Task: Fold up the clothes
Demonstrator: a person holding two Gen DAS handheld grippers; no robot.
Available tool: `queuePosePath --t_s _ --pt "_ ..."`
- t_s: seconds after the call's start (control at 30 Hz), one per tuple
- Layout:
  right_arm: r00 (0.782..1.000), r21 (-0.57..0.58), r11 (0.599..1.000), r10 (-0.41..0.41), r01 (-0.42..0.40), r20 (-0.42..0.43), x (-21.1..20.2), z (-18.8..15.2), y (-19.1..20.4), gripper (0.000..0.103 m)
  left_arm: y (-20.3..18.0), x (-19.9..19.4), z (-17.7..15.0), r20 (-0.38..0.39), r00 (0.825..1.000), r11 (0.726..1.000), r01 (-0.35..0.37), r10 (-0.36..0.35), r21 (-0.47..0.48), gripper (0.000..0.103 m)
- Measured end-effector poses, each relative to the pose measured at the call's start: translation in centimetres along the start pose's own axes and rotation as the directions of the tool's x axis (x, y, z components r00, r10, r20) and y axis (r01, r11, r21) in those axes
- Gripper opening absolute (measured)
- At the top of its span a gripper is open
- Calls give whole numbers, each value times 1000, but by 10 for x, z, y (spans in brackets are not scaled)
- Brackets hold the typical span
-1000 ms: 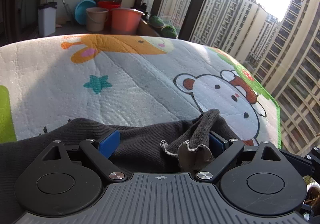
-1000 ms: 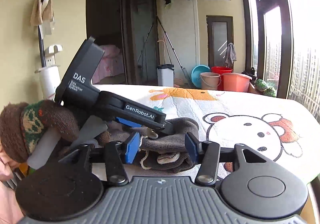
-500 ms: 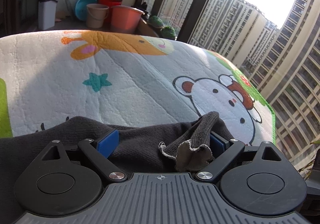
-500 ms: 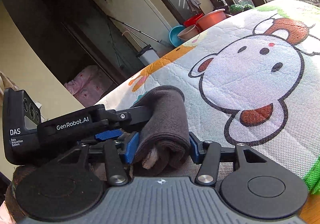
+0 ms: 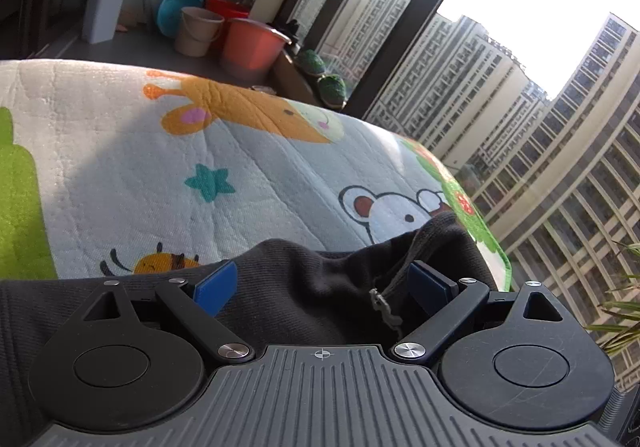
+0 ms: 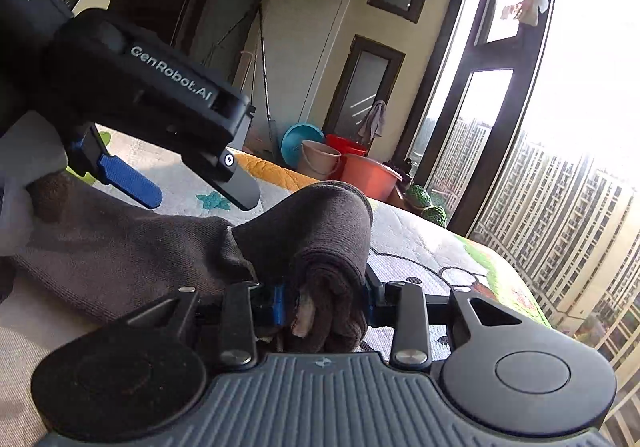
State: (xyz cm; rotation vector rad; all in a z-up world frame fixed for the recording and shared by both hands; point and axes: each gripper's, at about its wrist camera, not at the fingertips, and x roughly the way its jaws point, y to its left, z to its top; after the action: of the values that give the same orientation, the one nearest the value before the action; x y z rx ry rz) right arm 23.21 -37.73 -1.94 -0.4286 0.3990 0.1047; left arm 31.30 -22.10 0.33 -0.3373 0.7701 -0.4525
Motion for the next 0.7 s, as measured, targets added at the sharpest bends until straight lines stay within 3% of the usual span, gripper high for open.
queuePosePath --t_s 0.1,0.2,0.23,0.43,0.53,0.6,0.7 --pt "1000 -149 989 7 -5 12 2 -1 33 35 -9 -4 -2 1 1000 999 11 -11 43 94" --pt "999 -276 961 -10 21 41 1 -4 60 35 -14 2 -6 -13 999 996 -36 38 85 77" --pt "999 -281 960 -7 18 40 1 -4 61 36 -14 5 -7 -16 998 994 -53 54 91 80" --pt "999 -230 973 -2 12 41 -1 -3 51 36 -1 5 -9 -12 1000 1000 8 -8 10 86" --pt "1000 -51 999 9 -8 11 -3 6 25 36 -3 -6 -6 31 999 1000 22 -22 3 93" --pt "1000 69 998 -10 12 -25 4 6 7 36 -2 -12 -3 50 998 1000 23 -22 -9 93" --pt "995 49 995 -84 86 -54 13 -3 8 36 4 -11 2 26 996 994 85 -84 -69 85"
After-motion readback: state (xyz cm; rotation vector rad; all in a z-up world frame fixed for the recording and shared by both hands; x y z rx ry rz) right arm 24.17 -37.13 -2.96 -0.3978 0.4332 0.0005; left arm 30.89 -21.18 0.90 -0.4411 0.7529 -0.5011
